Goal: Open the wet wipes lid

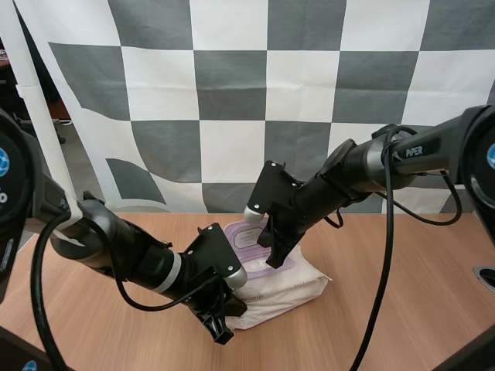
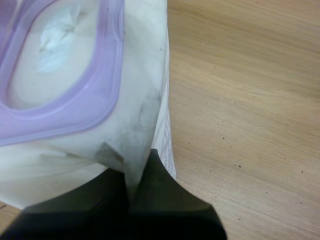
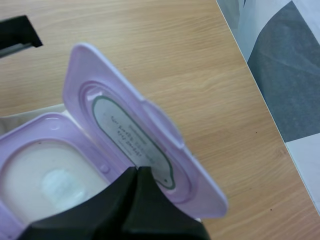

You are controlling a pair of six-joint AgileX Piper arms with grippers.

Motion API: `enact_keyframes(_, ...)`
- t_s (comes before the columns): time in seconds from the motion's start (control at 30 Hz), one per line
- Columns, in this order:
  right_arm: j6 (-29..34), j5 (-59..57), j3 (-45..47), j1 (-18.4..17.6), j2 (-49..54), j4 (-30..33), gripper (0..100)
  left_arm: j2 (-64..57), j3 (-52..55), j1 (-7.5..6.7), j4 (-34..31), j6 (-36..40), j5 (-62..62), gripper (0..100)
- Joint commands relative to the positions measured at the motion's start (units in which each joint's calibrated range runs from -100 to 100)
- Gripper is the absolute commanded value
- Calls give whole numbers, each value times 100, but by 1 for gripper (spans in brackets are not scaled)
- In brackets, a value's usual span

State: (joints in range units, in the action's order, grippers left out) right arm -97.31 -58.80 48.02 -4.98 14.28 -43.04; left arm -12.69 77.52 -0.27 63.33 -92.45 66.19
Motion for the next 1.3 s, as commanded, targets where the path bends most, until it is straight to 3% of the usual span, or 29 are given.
enact_keyframes(0.0,-79,4,-96,-4,-238,-90,0,1,-5,-2,-5,-85,5,0)
enact_keyframes(0.37,-105,-132,-440,-4,-813,-256,0,1,-5,-2,-15,-85,5,0)
enact_keyframes(0.5,137,-193,-444,-4,-526,-175,0,1,-5,-2,-15,-85,5,0)
enact_keyframes(0.63,677,-242,-444,-4,226,340,0,1,-30,-2,-187,-85,111,1)
enact_keyframes(0.67,826,-242,-444,-4,405,502,0,1,-64,-2,-296,-85,212,5)
enact_keyframes(0.73,1295,-261,-444,-4,925,1014,0,1,-80,-2,-332,-85,277,24)
enact_keyframes(0.8,1662,-261,-444,-4,1418,1428,0,1,-141,-2,-360,-85,277,51)
enact_keyframes(0.83,1906,-261,-444,-4,1661,1664,0,1,-170,-2,-361,-85,277,72)
enact_keyframes(0.9,2211,-261,-444,-4,2118,1885,0,1,-208,-2,-361,-85,277,100)
enact_keyframes(1.27,3105,-1944,-444,11,4297,2395,0,-261,-756,-2,234,77,352,100)
